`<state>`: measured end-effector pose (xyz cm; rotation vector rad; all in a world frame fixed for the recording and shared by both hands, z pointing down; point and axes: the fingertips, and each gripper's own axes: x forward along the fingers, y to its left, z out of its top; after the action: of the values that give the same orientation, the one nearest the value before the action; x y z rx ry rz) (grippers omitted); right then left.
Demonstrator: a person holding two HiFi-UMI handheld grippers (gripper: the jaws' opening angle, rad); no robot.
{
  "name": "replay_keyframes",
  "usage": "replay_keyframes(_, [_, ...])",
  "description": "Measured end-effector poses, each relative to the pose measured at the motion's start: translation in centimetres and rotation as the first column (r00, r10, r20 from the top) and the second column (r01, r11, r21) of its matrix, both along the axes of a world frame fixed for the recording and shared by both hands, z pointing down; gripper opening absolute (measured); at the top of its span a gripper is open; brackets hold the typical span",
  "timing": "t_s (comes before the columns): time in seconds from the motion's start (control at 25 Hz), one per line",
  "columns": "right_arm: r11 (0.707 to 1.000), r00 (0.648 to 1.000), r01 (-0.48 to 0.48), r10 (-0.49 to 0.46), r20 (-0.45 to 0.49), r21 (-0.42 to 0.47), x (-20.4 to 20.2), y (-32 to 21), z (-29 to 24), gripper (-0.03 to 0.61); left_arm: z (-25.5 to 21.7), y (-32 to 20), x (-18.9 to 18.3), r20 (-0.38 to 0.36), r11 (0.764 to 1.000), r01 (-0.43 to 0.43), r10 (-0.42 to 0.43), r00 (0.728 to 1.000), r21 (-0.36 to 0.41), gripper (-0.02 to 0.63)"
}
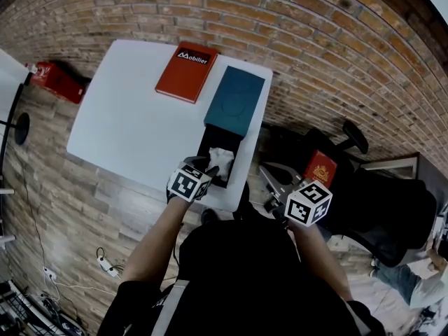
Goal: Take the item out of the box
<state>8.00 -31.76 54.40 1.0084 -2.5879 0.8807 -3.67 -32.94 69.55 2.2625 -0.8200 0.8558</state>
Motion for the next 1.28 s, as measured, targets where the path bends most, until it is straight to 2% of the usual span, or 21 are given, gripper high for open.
replay_keyframes(0.16, [1.0,1.0,-0.002,0.002,0.004,-0.011,0.2,-0.1,0.5,0.002,0.3,-0.1,0.0,0.031,1.0,-0.016,0.016,0.999,-0.009,0.181])
replay_keyframes(0.28, [1.0,1.0,-0.01,0.01,0.009,-0.019,0.6,-0.2,0.8,0.002,0.7,-0.1,0.4,0.071,0.999,-0.042,0.043,0.997,-0.024,0.222])
replay_keyframes(0.52, [1.0,0.999,-0.02,0.021,0.024,-0.024,0.9,-0.4,1.0,0.002,2.4,0.6,1.0,0.178,0.987,-0.133,0.148,0.973,-0.094,0.27])
replay_keyframes(0.68, [0.999,0.999,-0.026,0.027,0.034,-0.026,1.2,-0.5,1.0,0.002,2.9,0.7,1.2,0.205,0.977,-0.157,0.184,0.961,-0.142,0.271])
replay_keyframes(0.8, [0.999,0.999,-0.032,0.034,0.04,-0.032,1.6,-0.6,1.2,0.002,2.8,0.2,1.9,0.204,0.973,-0.18,0.207,0.957,-0.142,0.27])
replay_keyframes(0.96, [0.998,0.998,-0.046,0.048,0.049,-0.043,2.2,-0.8,1.5,0.002,3.4,-0.4,1.8,0.248,0.967,-0.201,0.236,0.94,-0.159,0.27])
replay_keyframes(1.08, [0.997,0.997,-0.057,0.059,0.055,-0.051,2.6,-0.8,1.8,0.002,3.7,-0.3,1.8,0.244,0.963,-0.2,0.24,0.939,-0.178,0.268])
replay_keyframes(1.28, [0.996,0.995,-0.068,0.072,0.069,-0.061,3.0,-1.0,2.1,0.002,3.8,-0.6,1.4,0.281,0.967,-0.198,0.237,0.93,-0.16,0.257])
